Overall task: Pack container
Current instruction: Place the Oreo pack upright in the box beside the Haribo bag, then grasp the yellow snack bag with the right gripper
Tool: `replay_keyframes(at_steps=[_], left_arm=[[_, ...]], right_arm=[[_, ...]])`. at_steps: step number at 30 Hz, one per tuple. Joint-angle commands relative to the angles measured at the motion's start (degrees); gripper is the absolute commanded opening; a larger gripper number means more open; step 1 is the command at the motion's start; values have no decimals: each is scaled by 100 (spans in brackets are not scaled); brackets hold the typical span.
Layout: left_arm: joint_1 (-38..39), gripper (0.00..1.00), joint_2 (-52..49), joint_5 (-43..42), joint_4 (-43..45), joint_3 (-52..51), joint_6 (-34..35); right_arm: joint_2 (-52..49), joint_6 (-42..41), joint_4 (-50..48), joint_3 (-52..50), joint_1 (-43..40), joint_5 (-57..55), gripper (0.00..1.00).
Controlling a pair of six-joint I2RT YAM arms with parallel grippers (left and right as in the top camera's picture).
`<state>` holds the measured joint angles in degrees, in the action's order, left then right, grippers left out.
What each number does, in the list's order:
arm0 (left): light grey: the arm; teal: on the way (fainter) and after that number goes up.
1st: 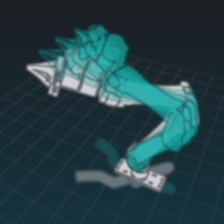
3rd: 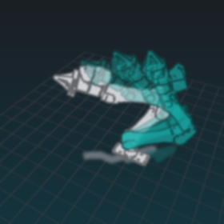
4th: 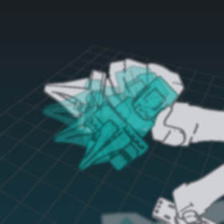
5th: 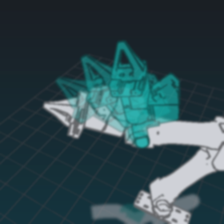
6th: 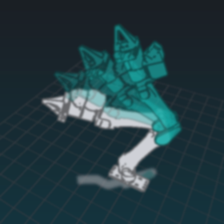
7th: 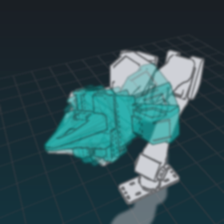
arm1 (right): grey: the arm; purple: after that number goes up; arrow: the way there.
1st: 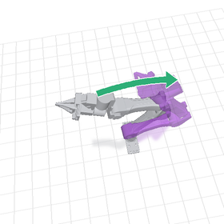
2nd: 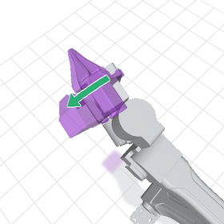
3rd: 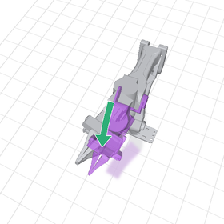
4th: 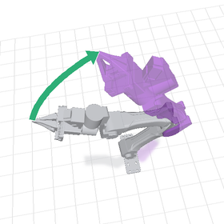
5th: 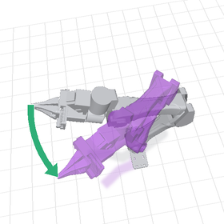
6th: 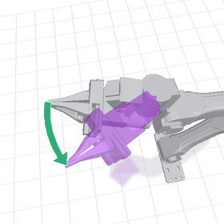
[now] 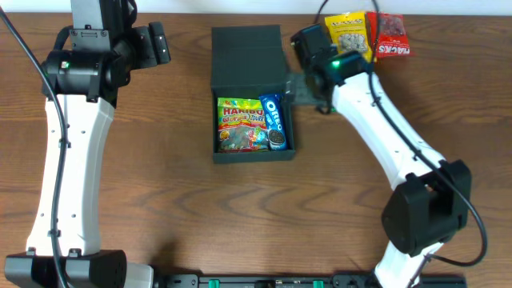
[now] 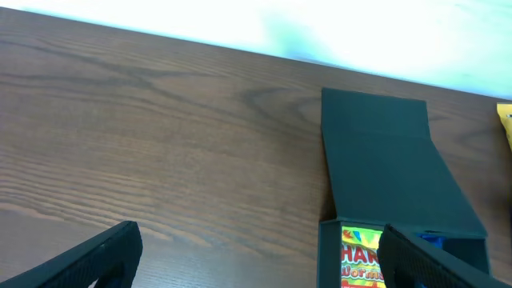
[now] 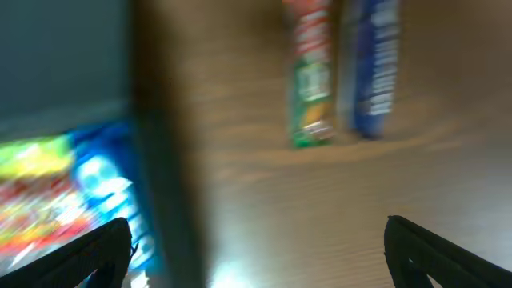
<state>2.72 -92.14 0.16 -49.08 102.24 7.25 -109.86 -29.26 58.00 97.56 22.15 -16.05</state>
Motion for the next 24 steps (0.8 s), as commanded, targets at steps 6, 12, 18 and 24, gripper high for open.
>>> replay_keyframes(at_steps=[6, 12, 18, 24], left_arm=[[-17, 95, 48, -2, -15, -17, -85], [-17, 95, 48, 0, -15, -17, -87], [-17, 95, 48, -2, -15, -17, -85], [-17, 95, 48, -2, -13, -17, -85]], right_arm=[[-2, 758, -1375, 83, -1204, 619, 93], [-417, 1480, -2629, 144, -1899, 1305, 94], [-1714, 1963, -2879, 1191, -1941, 1510, 98], [-3165, 2374, -2870, 2686, -1945, 1464, 99]])
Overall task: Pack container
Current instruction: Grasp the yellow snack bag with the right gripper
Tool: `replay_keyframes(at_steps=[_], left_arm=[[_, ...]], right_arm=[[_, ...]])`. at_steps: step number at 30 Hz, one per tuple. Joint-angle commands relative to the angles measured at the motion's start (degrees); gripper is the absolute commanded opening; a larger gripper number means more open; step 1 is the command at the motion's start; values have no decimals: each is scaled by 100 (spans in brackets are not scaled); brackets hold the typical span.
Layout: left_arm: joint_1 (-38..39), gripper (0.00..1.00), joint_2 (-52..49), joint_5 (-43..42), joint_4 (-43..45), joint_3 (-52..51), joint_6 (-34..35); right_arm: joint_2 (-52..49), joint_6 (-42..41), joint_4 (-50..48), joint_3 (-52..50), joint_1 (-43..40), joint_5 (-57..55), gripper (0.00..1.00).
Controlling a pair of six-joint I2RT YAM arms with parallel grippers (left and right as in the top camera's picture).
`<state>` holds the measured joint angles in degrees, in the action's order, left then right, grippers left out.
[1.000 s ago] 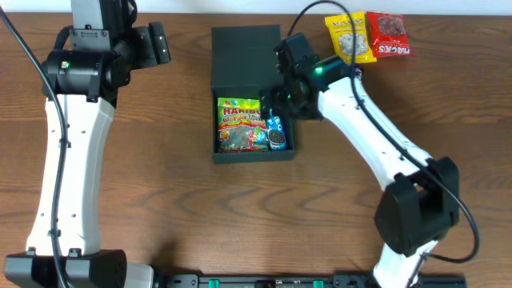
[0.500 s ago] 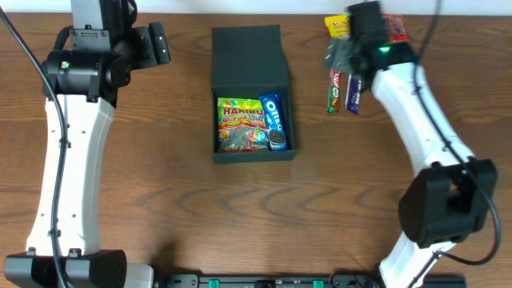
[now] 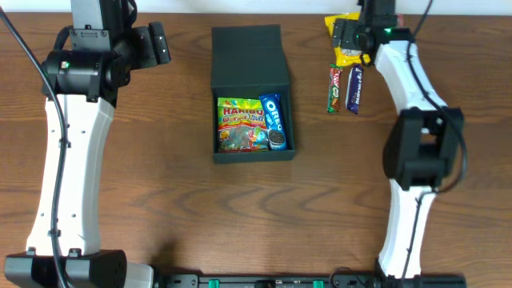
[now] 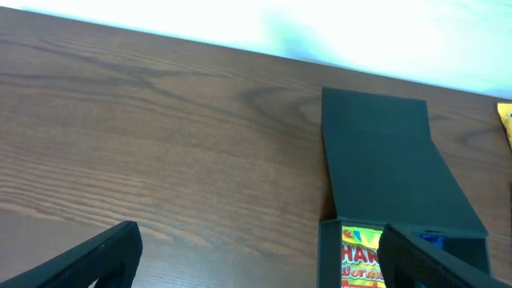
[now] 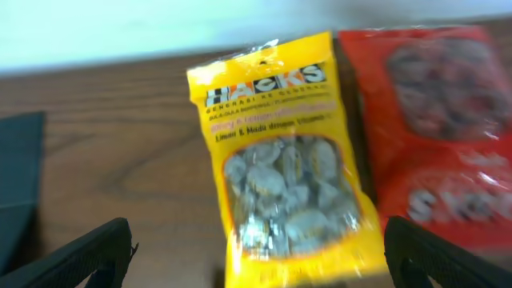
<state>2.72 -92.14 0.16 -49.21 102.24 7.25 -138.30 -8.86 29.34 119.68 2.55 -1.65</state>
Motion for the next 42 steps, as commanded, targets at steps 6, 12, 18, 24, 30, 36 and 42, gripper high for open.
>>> replay_keyframes(at_steps=[6, 12, 18, 24, 30, 36, 42], left_arm=[[-17, 95, 48, -2, 0, -17, -85], [-17, 95, 48, 0, 0, -17, -85], [-17, 95, 48, 0, 7, -17, -87], [-17, 95, 48, 0, 15, -17, -87], [-17, 95, 48, 0, 17, -17, -85], [-17, 95, 48, 2, 17, -17, -87], [-17, 95, 48, 2, 66, -17, -85]], right_arm=[[-1257, 385, -46, 970, 13, -306, 99], [-1368, 380, -107, 968, 4, -503, 85], [-1368, 376, 162, 968, 0, -505, 29], [-1266, 271, 487, 1405, 0, -564, 7], [-868, 389, 1414, 2837, 105, -564, 2], [208, 212, 2308, 3042, 260, -52, 1], [975, -675, 3807, 3038, 662, 385, 1]])
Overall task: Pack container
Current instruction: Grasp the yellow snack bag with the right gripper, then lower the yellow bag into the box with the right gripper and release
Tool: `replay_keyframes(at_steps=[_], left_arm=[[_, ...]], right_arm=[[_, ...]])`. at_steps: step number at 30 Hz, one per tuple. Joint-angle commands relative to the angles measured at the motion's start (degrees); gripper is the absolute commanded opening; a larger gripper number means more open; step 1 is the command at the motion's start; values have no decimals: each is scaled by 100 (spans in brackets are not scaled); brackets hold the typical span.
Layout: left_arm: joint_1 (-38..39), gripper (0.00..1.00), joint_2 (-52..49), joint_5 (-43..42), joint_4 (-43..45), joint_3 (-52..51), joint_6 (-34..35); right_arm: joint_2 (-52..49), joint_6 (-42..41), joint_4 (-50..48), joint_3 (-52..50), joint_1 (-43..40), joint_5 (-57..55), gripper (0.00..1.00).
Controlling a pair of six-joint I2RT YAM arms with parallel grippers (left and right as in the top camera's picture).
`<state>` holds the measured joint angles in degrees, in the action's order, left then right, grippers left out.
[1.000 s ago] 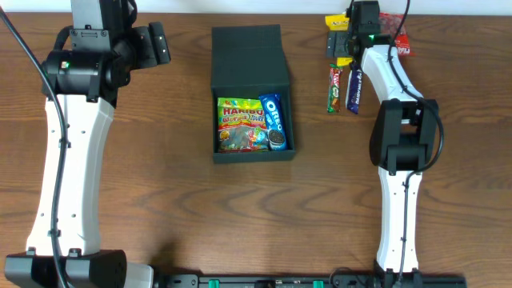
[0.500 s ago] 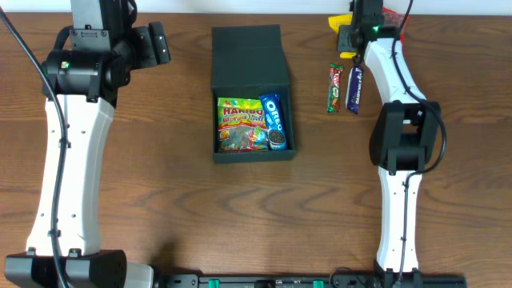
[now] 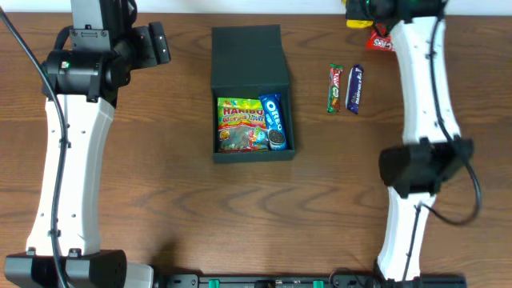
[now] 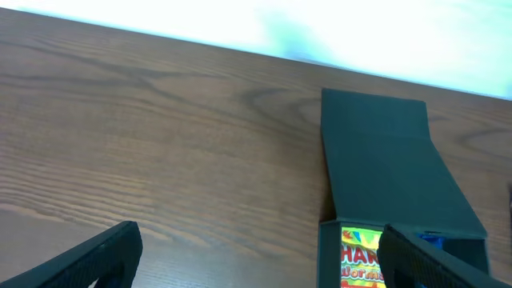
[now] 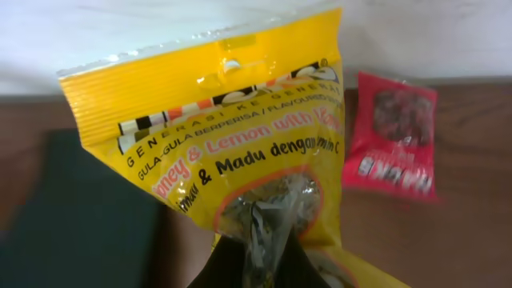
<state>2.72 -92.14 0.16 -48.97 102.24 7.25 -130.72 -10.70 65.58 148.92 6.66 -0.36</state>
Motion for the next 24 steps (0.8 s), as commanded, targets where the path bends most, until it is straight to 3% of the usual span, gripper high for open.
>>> replay_keyframes(at_steps=[1, 4, 8, 13, 20, 24], left_arm=[[-20, 95, 48, 2, 61, -17, -87], [-17, 95, 48, -2, 96, -17, -87], [-17, 95, 50, -2, 85, -17, -111], [-17, 95, 50, -4, 92, -17, -149], [-17, 95, 50, -4, 87, -17, -216], [-17, 95, 50, -7, 83, -17, -212]], right_arm=[[245, -662, 483, 114, 426, 256, 2], [245, -1224, 1161, -26, 946, 249, 2], [264, -1121, 1773, -234, 1578, -308, 1], [824, -1047, 2789, -732, 1488, -553, 2], [2780, -981, 1665, -3777, 1207, -988, 2], [3674, -1285, 503, -5265, 1360, -918, 2]])
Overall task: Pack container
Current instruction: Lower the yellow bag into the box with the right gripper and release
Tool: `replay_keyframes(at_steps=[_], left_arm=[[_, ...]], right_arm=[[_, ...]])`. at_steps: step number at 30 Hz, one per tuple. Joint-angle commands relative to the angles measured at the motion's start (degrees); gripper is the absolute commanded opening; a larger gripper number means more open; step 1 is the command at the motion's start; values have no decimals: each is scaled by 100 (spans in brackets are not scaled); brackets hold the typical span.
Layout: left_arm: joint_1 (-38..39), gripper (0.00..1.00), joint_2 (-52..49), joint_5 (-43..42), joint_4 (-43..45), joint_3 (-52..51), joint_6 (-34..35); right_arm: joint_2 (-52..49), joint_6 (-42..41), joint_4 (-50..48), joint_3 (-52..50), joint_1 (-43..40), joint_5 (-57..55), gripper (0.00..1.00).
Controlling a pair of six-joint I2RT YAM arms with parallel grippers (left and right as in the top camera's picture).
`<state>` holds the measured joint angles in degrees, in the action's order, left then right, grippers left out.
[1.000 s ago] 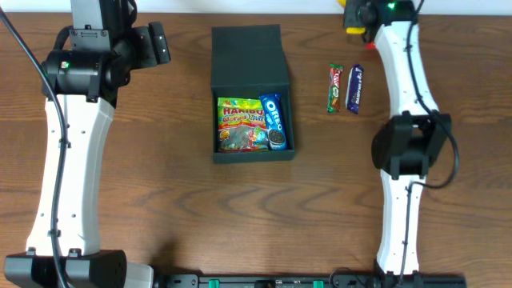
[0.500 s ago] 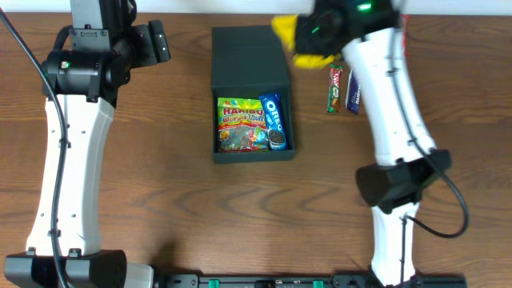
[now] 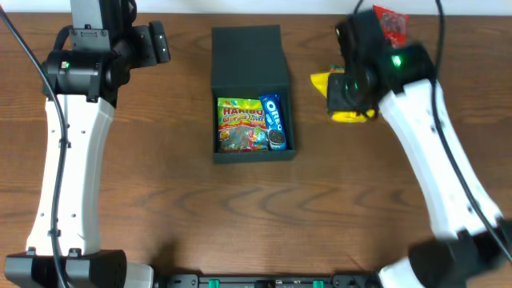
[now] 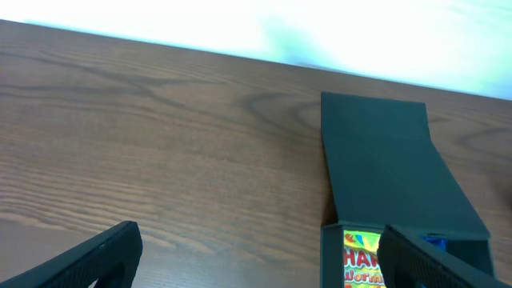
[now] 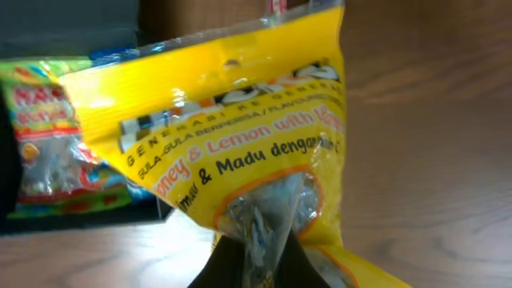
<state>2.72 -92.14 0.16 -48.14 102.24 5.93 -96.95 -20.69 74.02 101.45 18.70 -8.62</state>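
The dark green box lies open at the table's middle, its lid folded back; inside are a Haribo bag and a blue Oreo pack. My right gripper is shut on a yellow Hacks candy bag, held in the air just right of the box; the bag shows yellow under the wrist in the overhead view. My left gripper stands open, high over the bare wood left of the box.
A red Hacks bag lies at the back right edge. The two candy bars by the box's right side are hidden under my right arm. The table's far edge meets a white wall.
My right gripper, which held the yellow bag high at the back right edge, is now down and left with it, close to the box's right side. The left arm is unchanged.
My right gripper stood open beside the box's right wall. Then it hung open over the yellow and red bags at the back right. Then it was shut on the yellow bag, lifted. Now the bag hangs beside the box.
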Motion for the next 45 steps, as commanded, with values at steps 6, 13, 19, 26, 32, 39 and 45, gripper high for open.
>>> replay_keyframes(at_steps=[6, 13, 19, 26, 32, 39, 45], left_arm=[[-17, 95, 50, -4, -42, -17, -81], [-17, 95, 50, -4, -90, -17, -81], [-17, 95, 50, -4, -129, -17, -81], [-17, 95, 50, -4, -133, -17, -81], [-17, 95, 50, -2, -136, -17, -83], [-17, 95, 50, -4, -136, -17, -81], [-17, 95, 50, -4, -136, -17, -81]], right_arm=[[120, -1845, -2044, -1349, 914, 149, 2], [-798, -2387, -3587, -1467, 1878, 31, 2], [-1558, -2656, -4096, -1467, 2267, -13, 2], [-1880, -2704, -4251, -1460, 2382, -74, 79], [-1427, -2052, -4057, -1156, 2232, 245, 99], [-896, -1178, -3987, -1161, 2149, 251, 1], [-1462, -728, -4054, -1244, 2144, 726, 1]])
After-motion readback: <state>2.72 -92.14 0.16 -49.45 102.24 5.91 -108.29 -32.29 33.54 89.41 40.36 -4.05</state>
